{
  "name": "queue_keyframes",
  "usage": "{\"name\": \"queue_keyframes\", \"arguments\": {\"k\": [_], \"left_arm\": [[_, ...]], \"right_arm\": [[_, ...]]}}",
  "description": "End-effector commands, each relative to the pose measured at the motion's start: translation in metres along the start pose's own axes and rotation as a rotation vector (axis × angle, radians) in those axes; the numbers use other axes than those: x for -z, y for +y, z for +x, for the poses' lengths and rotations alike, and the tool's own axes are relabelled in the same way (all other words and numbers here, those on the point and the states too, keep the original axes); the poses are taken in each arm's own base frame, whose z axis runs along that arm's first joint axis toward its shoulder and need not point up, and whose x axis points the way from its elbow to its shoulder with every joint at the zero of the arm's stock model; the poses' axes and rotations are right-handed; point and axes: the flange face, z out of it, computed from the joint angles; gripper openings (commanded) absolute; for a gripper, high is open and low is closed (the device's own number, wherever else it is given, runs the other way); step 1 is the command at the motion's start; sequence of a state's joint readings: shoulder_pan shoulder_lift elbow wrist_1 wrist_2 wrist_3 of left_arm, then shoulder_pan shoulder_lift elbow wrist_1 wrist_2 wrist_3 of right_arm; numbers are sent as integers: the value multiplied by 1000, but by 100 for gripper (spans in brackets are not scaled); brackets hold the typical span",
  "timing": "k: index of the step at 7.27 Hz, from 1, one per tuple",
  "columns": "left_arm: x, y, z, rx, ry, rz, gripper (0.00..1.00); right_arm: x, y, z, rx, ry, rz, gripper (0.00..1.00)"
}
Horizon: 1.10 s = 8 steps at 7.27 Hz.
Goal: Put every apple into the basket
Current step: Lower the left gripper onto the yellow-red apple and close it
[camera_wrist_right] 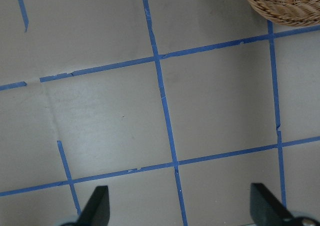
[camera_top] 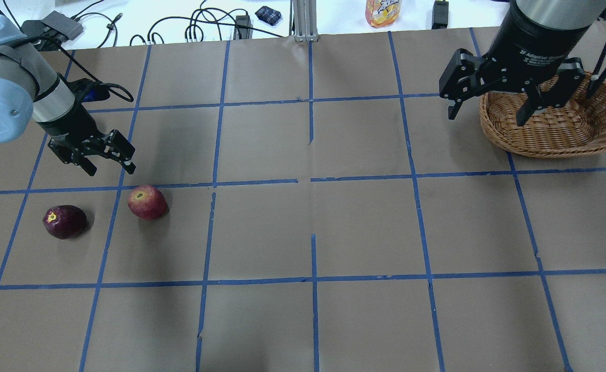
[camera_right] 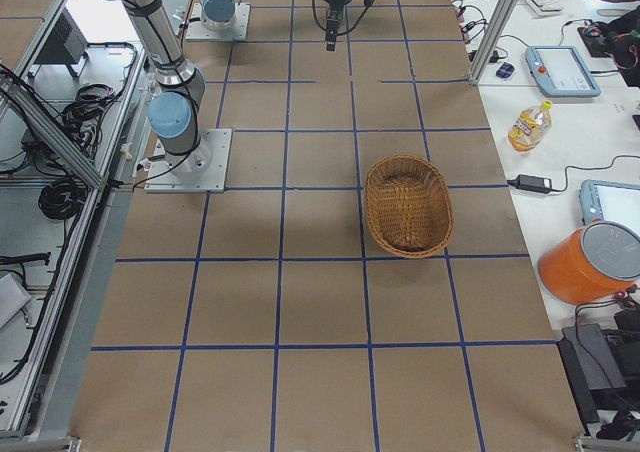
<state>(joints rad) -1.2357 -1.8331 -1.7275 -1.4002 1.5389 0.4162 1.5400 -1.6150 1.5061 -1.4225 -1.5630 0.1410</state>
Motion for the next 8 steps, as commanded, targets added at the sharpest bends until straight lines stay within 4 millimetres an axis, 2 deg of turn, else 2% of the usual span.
{"name": "queue_keyframes", "arguments": {"k": [1, 2, 3, 5, 6, 8], "left_arm": [[-18, -12, 8, -12, 29, 38, 100], [-40, -21, 6, -16, 39, 35, 100], [-61, -15, 10, -15, 53, -1, 100], [-80, -18, 7, -24, 17, 64, 100], [-94, -11, 9, -15, 23, 34, 100], [-105, -6, 2, 16, -50, -23, 100]], "right_arm": [[1, -1, 0, 3, 2, 9, 100], [0, 0, 0, 0, 3, 5, 100], [1, -1, 1, -1, 2, 10, 100], [1, -1, -1, -1, 0, 12, 100], [1, -1, 0, -3, 1, 12, 100], [1, -1, 0, 3, 2, 11, 100]]}}
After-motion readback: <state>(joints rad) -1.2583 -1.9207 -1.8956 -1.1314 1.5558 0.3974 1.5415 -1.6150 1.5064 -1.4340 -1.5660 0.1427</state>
